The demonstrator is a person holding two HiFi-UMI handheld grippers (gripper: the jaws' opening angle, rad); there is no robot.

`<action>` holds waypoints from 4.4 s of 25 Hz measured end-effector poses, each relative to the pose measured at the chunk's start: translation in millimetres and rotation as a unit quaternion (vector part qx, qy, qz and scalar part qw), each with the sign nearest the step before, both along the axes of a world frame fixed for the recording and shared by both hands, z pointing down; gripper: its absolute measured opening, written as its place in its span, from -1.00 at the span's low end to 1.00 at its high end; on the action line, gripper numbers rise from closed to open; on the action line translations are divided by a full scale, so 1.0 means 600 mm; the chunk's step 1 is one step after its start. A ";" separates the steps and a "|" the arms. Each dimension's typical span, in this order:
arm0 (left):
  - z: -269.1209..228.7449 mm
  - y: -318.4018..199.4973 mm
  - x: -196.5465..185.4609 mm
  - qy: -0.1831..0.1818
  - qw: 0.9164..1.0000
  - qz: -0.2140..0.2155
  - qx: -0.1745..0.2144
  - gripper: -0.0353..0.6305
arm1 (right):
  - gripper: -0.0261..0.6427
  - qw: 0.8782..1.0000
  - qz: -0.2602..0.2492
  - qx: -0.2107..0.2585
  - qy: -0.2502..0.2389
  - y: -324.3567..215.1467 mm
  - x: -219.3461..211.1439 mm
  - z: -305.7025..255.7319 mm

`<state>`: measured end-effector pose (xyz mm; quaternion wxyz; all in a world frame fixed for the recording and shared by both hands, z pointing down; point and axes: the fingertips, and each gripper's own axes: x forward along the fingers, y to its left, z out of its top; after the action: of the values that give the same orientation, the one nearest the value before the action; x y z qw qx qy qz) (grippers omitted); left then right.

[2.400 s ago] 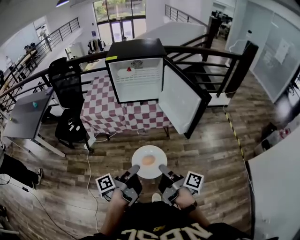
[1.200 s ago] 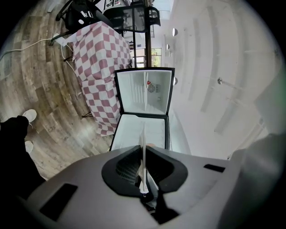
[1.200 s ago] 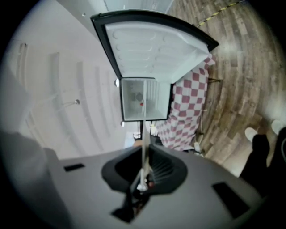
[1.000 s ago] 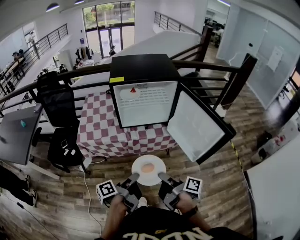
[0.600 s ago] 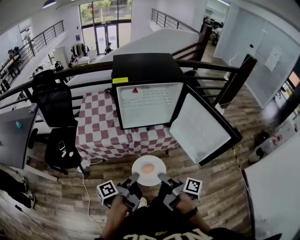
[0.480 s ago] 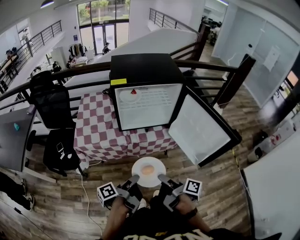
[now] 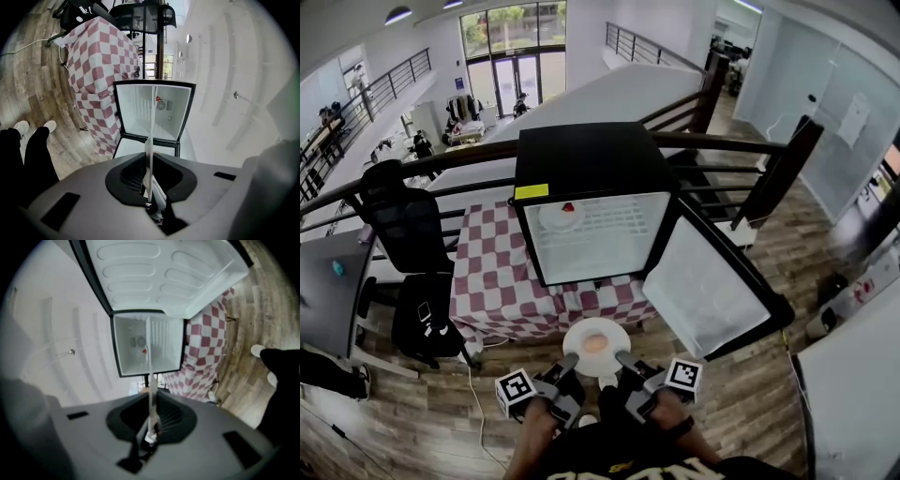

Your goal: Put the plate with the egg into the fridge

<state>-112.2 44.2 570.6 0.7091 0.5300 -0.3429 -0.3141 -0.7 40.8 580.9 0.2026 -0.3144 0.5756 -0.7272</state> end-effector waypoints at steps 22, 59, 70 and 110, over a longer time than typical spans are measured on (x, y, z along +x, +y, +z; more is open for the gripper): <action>-0.005 -0.283 0.058 -0.089 0.995 -0.031 0.030 -0.76 | -0.83 0.997 -0.002 0.049 0.055 -0.309 0.055 -0.014; 0.073 -0.548 0.080 -0.137 0.985 0.108 0.019 -0.76 | -0.83 0.973 0.087 0.084 0.197 -0.552 0.071 0.037; 0.076 -0.576 0.081 -0.149 0.982 0.116 0.026 -0.77 | -0.83 0.974 0.103 0.069 0.191 -0.581 0.071 0.057; 0.045 -0.556 0.052 -0.139 0.983 0.083 0.087 -0.30 | -0.18 0.967 0.019 0.150 0.205 -0.562 0.038 0.040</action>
<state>-80.8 -289.7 597.5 0.6295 0.6546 -0.3643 -0.2064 22.4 -296.3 604.7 0.1392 -0.4338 0.7009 -0.5487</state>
